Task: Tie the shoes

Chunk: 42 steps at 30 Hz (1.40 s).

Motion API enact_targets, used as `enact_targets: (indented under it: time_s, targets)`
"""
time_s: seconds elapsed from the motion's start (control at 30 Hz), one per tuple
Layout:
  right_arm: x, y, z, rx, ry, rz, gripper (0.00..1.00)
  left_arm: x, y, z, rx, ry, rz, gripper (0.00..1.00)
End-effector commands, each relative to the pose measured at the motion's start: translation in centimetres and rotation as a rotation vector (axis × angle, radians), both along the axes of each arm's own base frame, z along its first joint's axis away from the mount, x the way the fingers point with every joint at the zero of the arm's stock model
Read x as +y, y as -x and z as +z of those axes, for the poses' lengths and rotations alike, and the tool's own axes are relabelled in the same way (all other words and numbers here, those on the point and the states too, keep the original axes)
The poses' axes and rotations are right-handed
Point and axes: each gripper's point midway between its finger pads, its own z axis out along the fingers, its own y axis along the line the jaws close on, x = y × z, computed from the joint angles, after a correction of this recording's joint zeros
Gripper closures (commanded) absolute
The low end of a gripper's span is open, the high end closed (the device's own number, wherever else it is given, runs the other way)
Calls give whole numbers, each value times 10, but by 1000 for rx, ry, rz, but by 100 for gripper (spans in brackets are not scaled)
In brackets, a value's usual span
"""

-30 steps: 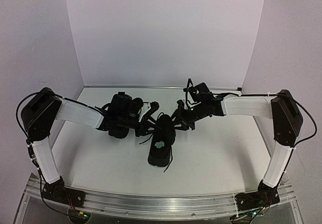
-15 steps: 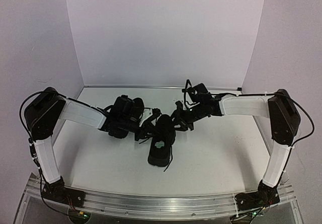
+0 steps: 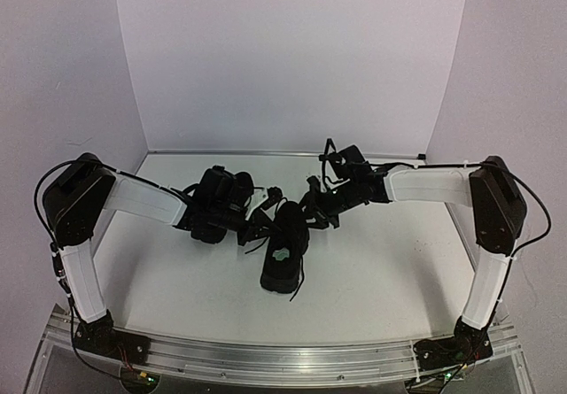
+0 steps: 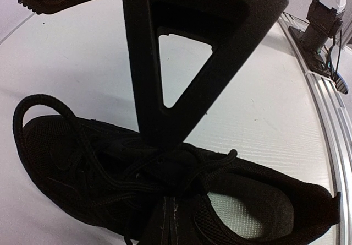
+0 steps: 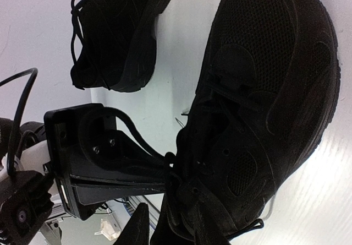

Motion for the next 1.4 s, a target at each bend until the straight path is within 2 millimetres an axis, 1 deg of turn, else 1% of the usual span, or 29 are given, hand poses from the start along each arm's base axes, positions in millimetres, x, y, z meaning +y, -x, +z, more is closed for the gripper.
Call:
enact_targets:
  time_s: [0.0,0.03,0.13,0.23,0.37,0.43,0.5,0.67,0.83,1.0,1.2,1.27,1.37]
  targets:
    - [10,-5,5,-25,-20,26,75,-5,-9,35,-49,66,21,100]
    - [10,-5,4,-23,-20,28,75,-5,-8,37,-50,73,14,100]
    - [12,-5,2,-20,-20,36,78,-5,-5,39,-56,78,-1,91]
    - [13,-5,1,-21,-21,41,79,-5,-4,39,-63,70,-11,89]
    - [14,-6,0,-22,-21,46,81,-8,-4,41,-67,72,-25,82]
    - [14,-7,-1,-22,-20,45,82,-9,-4,40,-66,70,-29,81]
    - [15,-7,-1,-22,-21,46,84,-11,-4,39,-68,70,-37,81]
    - [16,-7,0,-24,-24,49,92,-17,1,33,-73,49,-66,81]
    - [16,-6,0,-23,-25,52,99,-22,2,34,-76,52,-79,81]
    - [16,-6,1,-23,-25,53,100,-22,6,26,-73,23,-97,79]
    - [15,-6,2,-28,-25,49,100,-18,10,17,-71,-12,-113,80]
    - [15,-6,2,-28,-24,49,100,-17,10,16,-75,-20,-114,83]
    - [15,-5,4,-29,-26,51,100,-17,9,17,-77,-19,-110,93]
